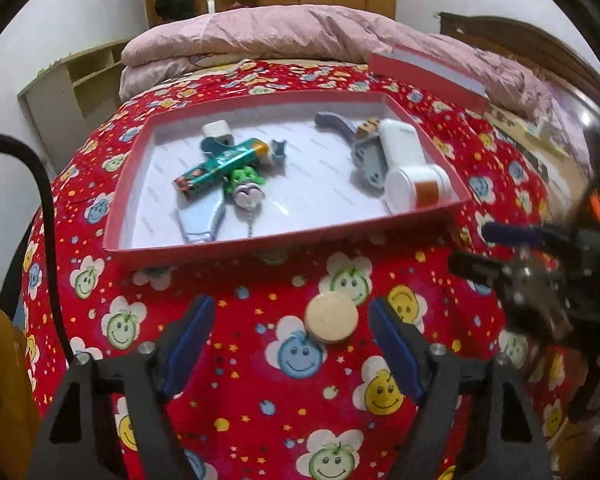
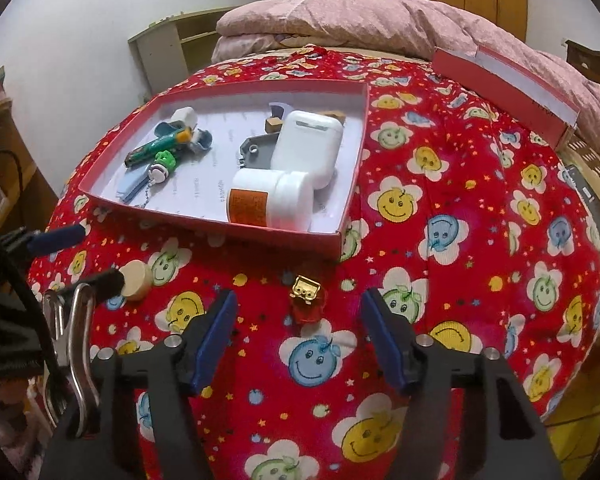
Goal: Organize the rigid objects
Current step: 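Move the left gripper to the wooden disc while the right approaches the red toy figure, then close the left gripper on the wooden disc while the right grips the red toy figure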
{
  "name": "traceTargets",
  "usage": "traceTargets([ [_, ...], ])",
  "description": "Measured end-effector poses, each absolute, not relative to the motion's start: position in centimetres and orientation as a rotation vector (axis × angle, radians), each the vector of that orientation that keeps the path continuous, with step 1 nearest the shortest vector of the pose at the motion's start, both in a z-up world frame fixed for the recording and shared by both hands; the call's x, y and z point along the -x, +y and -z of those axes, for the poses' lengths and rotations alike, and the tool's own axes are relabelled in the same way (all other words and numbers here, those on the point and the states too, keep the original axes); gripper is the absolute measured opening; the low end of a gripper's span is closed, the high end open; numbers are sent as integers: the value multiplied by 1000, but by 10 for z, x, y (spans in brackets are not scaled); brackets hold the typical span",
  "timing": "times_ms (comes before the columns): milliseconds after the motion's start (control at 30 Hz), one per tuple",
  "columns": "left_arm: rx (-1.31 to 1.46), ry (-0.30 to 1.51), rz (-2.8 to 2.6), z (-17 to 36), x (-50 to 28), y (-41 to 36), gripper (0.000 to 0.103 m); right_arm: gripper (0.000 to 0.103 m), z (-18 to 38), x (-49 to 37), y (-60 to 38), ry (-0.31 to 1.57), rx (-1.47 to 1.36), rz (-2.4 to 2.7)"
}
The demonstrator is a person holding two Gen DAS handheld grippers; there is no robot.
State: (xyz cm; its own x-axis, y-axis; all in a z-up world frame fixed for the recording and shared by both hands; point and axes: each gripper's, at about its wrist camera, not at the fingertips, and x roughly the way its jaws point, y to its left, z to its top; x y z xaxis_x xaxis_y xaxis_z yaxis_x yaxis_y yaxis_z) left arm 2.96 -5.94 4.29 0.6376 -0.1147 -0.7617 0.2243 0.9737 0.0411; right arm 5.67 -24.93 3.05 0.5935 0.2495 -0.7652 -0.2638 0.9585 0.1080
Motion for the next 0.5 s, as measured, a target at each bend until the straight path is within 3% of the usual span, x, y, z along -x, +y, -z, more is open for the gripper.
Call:
traceTargets([
  [233,-163,870,241,-28,-31,-74,56,49,-22,-63,-243,893,21,-307],
  [300,-152,880,242,-25,-33,-74,45,47,-21,-64,-242,881,25,-303],
  [433,-122,890,260,-23,-34,-72,33,24,-20,-63,-241,864,42,-278],
  [500,-125,888,262,-23,-33,-71,33,23,-20,-61,-244,861,29,-279],
])
